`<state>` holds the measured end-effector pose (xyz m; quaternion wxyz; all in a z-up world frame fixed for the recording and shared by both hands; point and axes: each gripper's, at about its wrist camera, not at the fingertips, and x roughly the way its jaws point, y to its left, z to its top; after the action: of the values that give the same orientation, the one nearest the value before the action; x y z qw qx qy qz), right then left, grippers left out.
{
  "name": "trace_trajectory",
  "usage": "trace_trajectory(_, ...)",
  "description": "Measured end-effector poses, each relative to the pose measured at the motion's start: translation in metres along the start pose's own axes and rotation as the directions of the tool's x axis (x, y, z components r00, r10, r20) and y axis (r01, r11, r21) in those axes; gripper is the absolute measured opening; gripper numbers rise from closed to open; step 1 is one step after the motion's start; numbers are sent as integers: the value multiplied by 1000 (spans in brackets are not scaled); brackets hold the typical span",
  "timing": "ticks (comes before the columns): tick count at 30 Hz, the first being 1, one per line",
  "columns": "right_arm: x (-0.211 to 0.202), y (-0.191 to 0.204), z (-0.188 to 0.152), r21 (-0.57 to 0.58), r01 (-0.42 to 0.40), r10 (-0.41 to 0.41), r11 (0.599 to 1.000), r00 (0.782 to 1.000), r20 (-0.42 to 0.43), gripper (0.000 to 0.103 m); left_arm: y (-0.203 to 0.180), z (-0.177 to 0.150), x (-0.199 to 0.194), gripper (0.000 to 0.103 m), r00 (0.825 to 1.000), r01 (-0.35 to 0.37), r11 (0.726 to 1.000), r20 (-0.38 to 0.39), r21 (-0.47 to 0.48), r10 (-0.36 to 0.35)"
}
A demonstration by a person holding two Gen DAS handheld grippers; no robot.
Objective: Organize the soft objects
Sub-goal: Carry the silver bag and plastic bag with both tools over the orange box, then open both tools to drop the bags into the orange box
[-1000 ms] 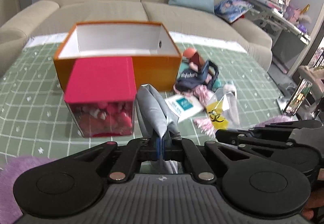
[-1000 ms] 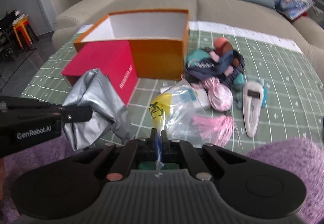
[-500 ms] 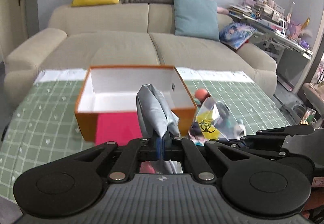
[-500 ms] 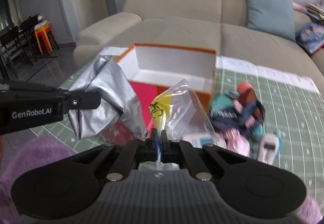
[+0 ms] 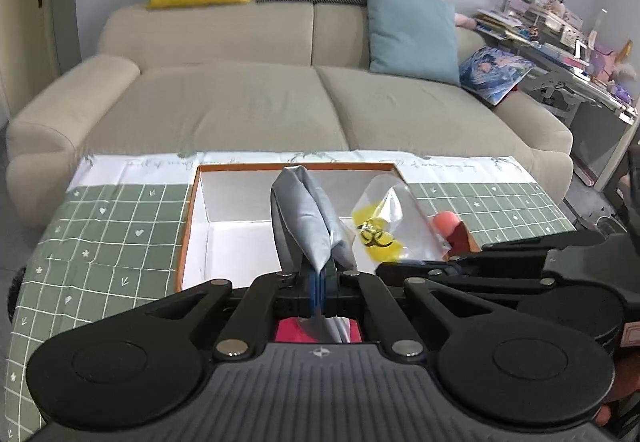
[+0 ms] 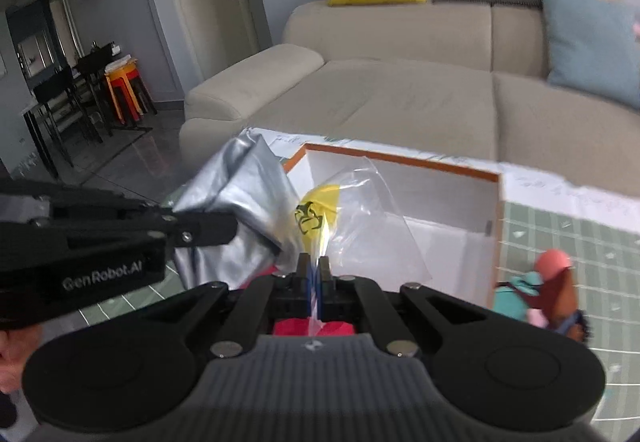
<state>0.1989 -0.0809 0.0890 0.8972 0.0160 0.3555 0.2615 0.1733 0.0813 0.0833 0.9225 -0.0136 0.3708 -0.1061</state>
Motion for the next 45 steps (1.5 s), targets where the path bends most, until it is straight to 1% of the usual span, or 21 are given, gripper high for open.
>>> trace_trajectory(2, 20, -7, 10, 46, -28, 29, 999, 999, -24, 0, 7, 7, 16, 1, 999, -39, 999, -17, 23, 39)
trace_trajectory(6, 59, -15, 24, 112, -49, 57, 993, 996, -72, 0, 25, 16, 46, 1, 995, -55, 998, -81, 36, 58)
trace_trajectory(10, 99, -20, 26, 150, -58, 81, 987, 985, -150, 0, 36, 14, 81, 1, 983, -63, 997, -171, 53, 71)
trace_trajectory(16, 143, -22, 21, 170, -48, 89, 984, 966, -243, 2, 49, 5, 115, 2, 961, -80, 995, -261, 63, 94)
trace_trajectory(18, 154, -20, 18, 160, -38, 82, 986, 959, -273, 4, 54, 3, 123, 2, 954, -90, 994, -279, 66, 105)
trace_trajectory(21, 168, -23, 14, 155, -17, 66, 988, 948, -313, 6, 57, 0, 128, 3, 949, -94, 993, -297, 72, 111)
trace_trajectory(23, 178, -26, 12, 168, -15, 71, 986, 940, -335, 7, 57, -1, 128, 5, 945, -103, 991, -301, 88, 125)
trace_trajectory(24, 181, -26, 12, 171, -13, 72, 985, 937, -342, 8, 58, 0, 129, 8, 944, -107, 990, -303, 91, 130)
trace_trajectory(25, 183, -25, 12, 171, -11, 71, 985, 935, -348, 8, 59, 0, 128, 10, 945, -113, 990, -298, 88, 134)
trace_trajectory(26, 183, -25, 12, 171, -12, 72, 985, 933, -352, 11, 60, 2, 126, 13, 947, -119, 989, -291, 83, 138)
trace_trajectory(27, 184, -24, 12, 173, -13, 75, 985, 932, -354, 18, 62, 3, 125, 19, 947, -124, 989, -287, 80, 142)
trace_trajectory(28, 183, -23, 13, 173, -12, 74, 985, 932, -354, 24, 63, 4, 123, 25, 948, -133, 988, -281, 77, 150)
trace_trajectory(29, 183, -23, 14, 169, -7, 68, 986, 933, -353, 29, 64, 5, 119, 28, 949, -141, 987, -272, 74, 156)
trace_trajectory(30, 184, -21, 16, 162, 1, 57, 987, 934, -352, 30, 65, 7, 116, 30, 952, -145, 987, -264, 68, 158)
trace_trajectory(34, 173, -21, 17, 151, 18, 34, 988, 943, -332, 33, 63, 11, 95, 31, 962, -148, 987, -225, 55, 156)
trace_trajectory(36, 165, -19, 18, 149, 29, 20, 988, 949, -315, 39, 59, 12, 82, 31, 968, -150, 988, -199, 48, 156)
trace_trajectory(37, 160, -18, 20, 148, 34, 13, 988, 953, -303, 40, 57, 13, 75, 31, 971, -148, 988, -183, 42, 153)
trace_trajectory(41, 131, -11, 22, 130, 46, -13, 991, 970, -243, 41, 44, 8, 46, 35, 982, -143, 989, -116, 35, 146)
trace_trajectory(45, 97, -4, 14, 114, 51, -30, 992, 983, -181, 44, 31, -5, 21, 36, 987, -151, 988, -57, 40, 153)
